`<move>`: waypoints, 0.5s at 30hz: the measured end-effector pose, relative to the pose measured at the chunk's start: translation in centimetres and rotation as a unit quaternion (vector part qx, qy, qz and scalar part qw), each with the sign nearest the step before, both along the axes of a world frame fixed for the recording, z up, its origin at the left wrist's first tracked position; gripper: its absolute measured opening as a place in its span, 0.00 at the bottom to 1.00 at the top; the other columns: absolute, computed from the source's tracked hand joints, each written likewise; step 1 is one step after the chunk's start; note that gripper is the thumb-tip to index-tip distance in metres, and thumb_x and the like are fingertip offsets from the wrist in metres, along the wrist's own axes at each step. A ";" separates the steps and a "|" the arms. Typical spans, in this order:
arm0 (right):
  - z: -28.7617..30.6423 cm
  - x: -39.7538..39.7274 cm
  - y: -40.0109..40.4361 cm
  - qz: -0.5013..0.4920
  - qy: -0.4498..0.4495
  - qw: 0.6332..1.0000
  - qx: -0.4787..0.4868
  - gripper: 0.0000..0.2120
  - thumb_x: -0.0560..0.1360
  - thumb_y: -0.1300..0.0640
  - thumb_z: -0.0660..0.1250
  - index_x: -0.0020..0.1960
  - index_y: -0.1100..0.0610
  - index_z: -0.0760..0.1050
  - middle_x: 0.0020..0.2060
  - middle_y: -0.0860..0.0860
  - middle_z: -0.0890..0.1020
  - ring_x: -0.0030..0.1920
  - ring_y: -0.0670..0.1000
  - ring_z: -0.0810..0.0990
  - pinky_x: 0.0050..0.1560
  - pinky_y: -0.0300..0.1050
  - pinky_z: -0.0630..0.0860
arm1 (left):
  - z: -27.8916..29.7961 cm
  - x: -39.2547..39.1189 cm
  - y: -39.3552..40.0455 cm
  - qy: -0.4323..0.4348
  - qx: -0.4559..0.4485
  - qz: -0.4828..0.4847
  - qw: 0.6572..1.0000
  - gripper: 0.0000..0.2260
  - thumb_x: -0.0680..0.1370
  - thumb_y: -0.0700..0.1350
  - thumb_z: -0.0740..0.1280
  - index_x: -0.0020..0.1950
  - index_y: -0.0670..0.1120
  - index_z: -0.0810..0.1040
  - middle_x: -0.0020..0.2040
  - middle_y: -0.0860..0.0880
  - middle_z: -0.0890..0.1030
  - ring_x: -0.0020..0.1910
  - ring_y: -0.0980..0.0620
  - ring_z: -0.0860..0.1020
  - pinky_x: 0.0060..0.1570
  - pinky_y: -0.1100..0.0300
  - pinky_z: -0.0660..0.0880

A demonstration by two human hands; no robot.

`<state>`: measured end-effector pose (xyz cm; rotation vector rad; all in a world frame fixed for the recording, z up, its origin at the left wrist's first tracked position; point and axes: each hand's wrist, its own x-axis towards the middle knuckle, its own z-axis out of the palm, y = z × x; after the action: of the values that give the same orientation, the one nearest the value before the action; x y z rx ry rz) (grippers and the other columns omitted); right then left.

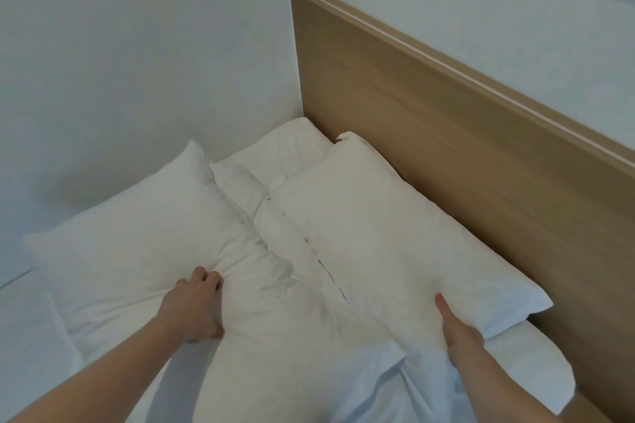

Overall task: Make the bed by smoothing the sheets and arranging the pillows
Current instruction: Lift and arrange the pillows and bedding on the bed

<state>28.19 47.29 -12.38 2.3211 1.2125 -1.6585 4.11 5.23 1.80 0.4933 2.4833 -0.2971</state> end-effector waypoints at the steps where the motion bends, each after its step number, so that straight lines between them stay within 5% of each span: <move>1: 1.6 -0.2 -0.2 -0.005 0.025 1.000 0.012 0.59 0.52 0.31 0.82 0.72 0.63 0.68 0.64 0.60 0.76 0.62 0.63 0.76 0.69 0.59 0.72 | 0.0 0.0 -0.1 0.002 0.006 0.000 1.000 0.40 0.60 0.64 0.73 0.68 0.54 0.65 0.62 0.52 0.67 0.55 0.47 0.75 0.53 0.55 0.76; 5: 7.4 -2.2 -0.6 -0.040 0.137 0.985 0.092 0.45 0.66 0.50 0.83 0.75 0.62 0.66 0.67 0.59 0.77 0.63 0.61 0.77 0.68 0.59 0.74 | 0.0 0.3 -0.5 0.006 0.025 0.004 1.000 0.40 0.61 0.65 0.73 0.68 0.54 0.65 0.63 0.52 0.67 0.56 0.47 0.75 0.53 0.55 0.76; 11: 19.6 -9.7 -4.1 -0.047 0.333 0.921 0.198 0.19 0.69 0.65 0.78 0.59 0.56 0.81 0.54 0.54 0.86 0.52 0.54 0.84 0.57 0.54 0.81 | 0.1 2.3 -1.9 0.008 0.109 0.026 0.994 0.35 0.68 0.61 0.72 0.72 0.52 0.67 0.69 0.52 0.67 0.65 0.50 0.72 0.64 0.58 0.71; 15: 29.5 -14.2 -8.2 -0.023 0.432 0.865 0.253 0.13 0.67 0.66 0.78 0.47 0.51 0.83 0.43 0.43 0.88 0.47 0.48 0.86 0.52 0.49 0.83 | 1.3 2.8 -2.8 -0.037 0.138 0.054 0.988 0.44 0.65 0.68 0.67 0.78 0.52 0.64 0.76 0.50 0.65 0.74 0.49 0.66 0.74 0.57 0.63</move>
<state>13.97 39.13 17.13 1.7780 1.9214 -2.8405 6.90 2.47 3.12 0.4682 2.4785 0.1083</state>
